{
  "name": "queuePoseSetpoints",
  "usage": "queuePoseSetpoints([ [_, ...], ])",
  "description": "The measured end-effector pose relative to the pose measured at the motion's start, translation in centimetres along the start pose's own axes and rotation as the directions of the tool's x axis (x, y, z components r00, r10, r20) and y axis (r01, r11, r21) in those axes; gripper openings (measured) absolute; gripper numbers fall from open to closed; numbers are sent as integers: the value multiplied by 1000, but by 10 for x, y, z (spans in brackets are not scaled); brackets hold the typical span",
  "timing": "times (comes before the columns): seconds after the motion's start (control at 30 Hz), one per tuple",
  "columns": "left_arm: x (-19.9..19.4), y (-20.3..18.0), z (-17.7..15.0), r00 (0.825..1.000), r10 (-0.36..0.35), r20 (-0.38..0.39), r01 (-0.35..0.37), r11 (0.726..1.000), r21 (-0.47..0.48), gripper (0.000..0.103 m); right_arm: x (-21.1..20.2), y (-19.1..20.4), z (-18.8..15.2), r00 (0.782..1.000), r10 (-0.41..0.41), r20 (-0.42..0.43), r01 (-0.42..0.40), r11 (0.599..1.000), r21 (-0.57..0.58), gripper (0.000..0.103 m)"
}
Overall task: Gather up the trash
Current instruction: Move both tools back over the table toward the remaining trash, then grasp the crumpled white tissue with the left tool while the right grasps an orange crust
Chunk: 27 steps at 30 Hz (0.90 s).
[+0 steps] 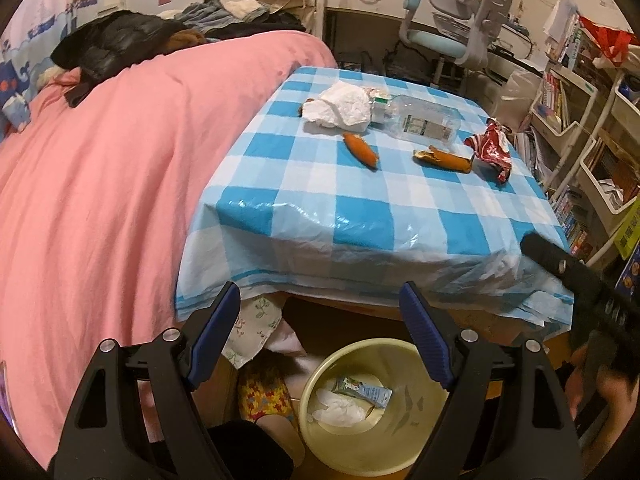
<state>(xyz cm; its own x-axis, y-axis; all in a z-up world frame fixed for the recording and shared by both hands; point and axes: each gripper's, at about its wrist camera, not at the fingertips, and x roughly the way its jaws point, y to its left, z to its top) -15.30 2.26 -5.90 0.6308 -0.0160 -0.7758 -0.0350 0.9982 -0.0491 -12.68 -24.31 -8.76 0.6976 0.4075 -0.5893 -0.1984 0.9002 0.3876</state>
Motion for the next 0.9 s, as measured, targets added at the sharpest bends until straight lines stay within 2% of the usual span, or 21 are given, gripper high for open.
queuePoseSetpoints([
  [0.17, 8, 0, 12, 1000, -20, -15, 20, 1000, -13, 78, 11, -3, 24, 1000, -1, -15, 0, 1000, -18, 87],
  [0.23, 12, 1, 18, 1000, -18, -20, 18, 1000, -22, 78, 19, 0, 32, 999, -3, -32, 1, 998, -57, 87],
  [0.33, 19, 5, 30, 1000, -10, -27, 9, 999, -34, 78, 38, 13, 42, 995, -8, -102, -9, 985, -170, 87],
  [0.5, 31, 9, 54, 1000, 8, -24, -9, 999, -42, 78, 71, 26, 56, 985, -65, -163, 4, 938, -347, 87],
  [0.73, 55, 5, 93, 1000, 21, 2, -21, 1000, -23, 78, 104, 35, 67, 977, -93, -190, -15, 868, -497, 87],
  [0.9, 83, -4, 131, 999, 21, 32, -22, 1000, 15, 78, 124, 36, 74, 974, -107, -200, -22, 833, -552, 85],
])
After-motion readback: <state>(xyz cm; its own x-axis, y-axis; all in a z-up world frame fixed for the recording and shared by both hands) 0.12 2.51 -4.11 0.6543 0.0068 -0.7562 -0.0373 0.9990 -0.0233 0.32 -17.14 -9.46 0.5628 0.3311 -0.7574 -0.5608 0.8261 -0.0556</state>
